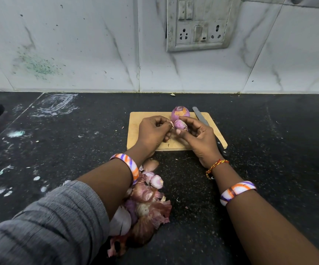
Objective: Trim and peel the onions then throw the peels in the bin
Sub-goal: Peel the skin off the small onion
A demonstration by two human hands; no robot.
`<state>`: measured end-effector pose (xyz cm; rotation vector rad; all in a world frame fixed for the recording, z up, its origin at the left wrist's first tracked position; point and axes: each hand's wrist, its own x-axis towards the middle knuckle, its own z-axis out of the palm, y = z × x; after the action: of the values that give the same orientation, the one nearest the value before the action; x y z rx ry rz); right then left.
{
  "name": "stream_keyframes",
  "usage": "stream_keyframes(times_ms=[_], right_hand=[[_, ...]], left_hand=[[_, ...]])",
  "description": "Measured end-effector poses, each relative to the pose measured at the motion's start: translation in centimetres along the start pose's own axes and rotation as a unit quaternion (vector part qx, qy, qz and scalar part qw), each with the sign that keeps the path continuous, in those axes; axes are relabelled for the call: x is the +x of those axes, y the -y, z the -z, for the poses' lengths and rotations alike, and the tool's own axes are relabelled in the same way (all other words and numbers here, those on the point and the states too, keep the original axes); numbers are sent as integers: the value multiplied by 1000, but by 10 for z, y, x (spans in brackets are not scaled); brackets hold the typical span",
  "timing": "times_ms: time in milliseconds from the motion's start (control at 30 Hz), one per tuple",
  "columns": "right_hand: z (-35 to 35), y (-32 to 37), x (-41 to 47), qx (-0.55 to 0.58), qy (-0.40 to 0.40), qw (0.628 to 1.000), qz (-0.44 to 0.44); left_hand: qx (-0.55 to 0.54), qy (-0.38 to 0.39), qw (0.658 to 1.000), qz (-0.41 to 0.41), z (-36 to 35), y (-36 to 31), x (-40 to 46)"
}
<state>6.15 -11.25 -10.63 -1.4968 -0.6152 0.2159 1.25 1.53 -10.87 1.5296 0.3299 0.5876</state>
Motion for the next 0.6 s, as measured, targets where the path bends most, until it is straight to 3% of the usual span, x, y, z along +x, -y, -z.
stream_keyframes(times_ms=[167, 433, 600], right_hand=[[-3, -1, 5, 106, -29, 992, -69], [-3, 1, 5, 117, -32, 989, -86], [-2, 2, 5, 133, -42, 987, -86]], left_hand=[[-10, -5, 1000, 12, -1, -2, 0], [-2, -9, 1000, 22, -2, -2, 0], [-58, -29, 997, 35, -2, -3, 1]])
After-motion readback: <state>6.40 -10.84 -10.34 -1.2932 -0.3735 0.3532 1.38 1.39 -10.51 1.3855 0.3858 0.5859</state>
